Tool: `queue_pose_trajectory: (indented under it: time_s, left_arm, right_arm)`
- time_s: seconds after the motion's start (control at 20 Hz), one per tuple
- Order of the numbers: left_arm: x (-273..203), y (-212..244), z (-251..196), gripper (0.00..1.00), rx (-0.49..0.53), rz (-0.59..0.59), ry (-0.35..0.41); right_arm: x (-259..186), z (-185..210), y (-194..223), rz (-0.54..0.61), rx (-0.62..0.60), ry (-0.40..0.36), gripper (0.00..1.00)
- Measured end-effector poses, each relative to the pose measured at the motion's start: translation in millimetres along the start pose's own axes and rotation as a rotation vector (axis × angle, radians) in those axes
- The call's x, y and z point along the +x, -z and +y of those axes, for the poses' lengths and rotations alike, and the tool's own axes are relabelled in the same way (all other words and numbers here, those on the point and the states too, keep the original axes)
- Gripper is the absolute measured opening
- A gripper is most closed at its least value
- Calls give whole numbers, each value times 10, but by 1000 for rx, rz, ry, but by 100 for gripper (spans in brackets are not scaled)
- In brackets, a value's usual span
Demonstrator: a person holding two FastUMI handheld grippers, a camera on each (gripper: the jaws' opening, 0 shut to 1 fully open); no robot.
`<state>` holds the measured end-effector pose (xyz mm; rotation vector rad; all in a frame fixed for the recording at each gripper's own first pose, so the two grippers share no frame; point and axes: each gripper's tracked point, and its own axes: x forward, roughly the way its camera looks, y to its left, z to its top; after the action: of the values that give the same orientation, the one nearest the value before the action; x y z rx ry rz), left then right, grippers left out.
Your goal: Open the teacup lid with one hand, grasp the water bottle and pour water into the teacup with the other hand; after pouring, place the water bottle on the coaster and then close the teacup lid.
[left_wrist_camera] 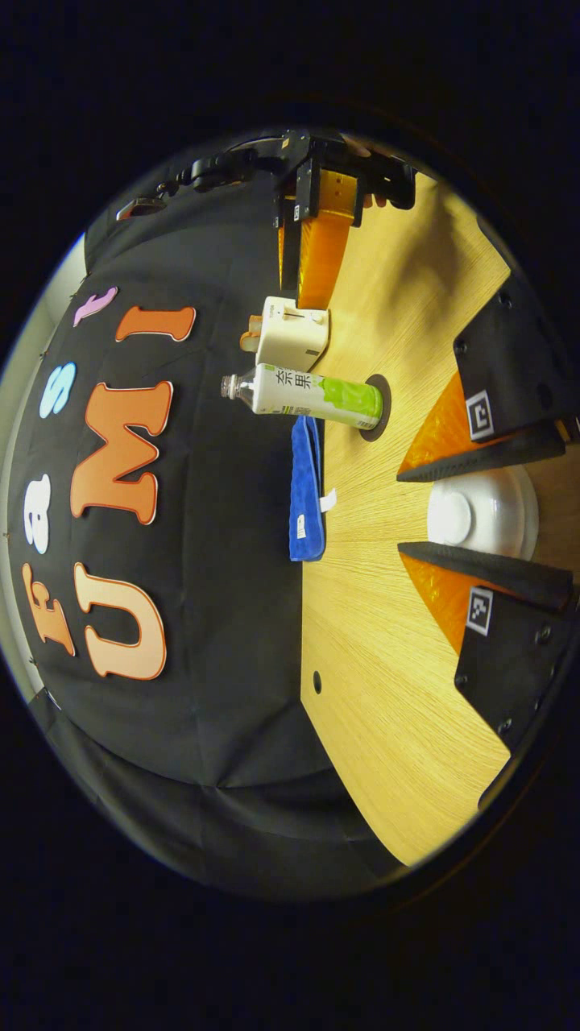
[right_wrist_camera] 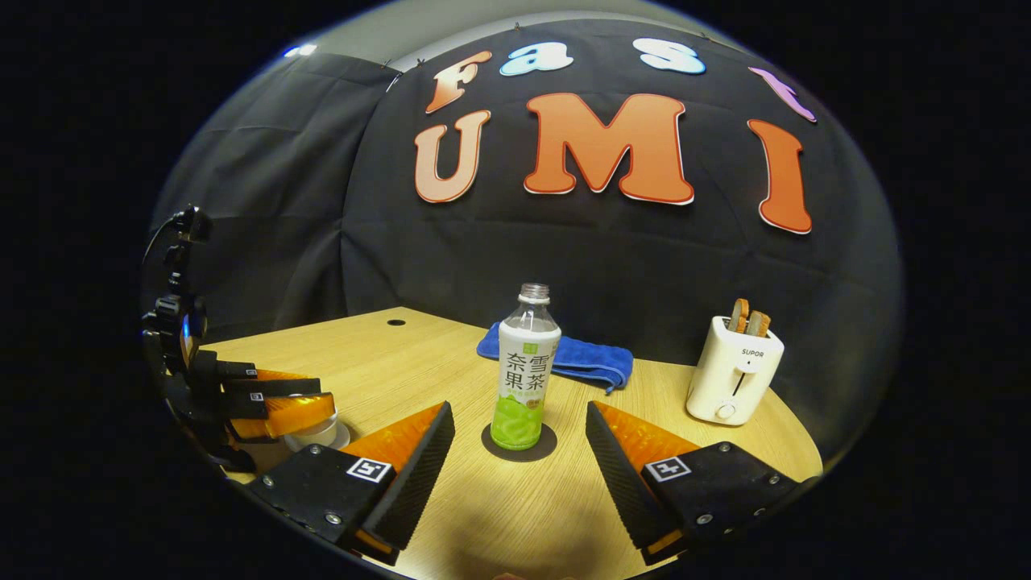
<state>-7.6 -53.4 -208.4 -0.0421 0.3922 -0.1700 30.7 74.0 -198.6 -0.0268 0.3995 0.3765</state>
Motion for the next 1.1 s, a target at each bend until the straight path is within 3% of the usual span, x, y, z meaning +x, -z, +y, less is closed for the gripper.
queue_pose_trajectory:
  time_s: [0.15, 0.2, 0.25, 0.35, 0.75, 1.1]
  left_arm:
    - [-79, -204, 35, 72, 25, -53, -28]
    - [-85, -268, 39, 73, 33, -67, -41]
    - [-121, -371, 35, 82, 31, -89, -44]
    - [-225, -618, 61, 89, 16, -142, -56]
    - [-547, -1433, 170, 90, -28, -242, -72]
    - [-651, -1781, 117, 93, -30, -277, -79]
  right_arm:
    - [-101, -16, -75, -23, 16, 6, 98]
    - [-126, -16, -109, -33, 19, 8, 98]
    - [-151, -35, -147, -43, 19, 19, 98]
    - [-207, -85, -239, -71, -2, 58, 99]
    - [-693, 104, -774, -174, -6, 98, 98]
    - [-874, 110, -1044, -221, 6, 150, 98]
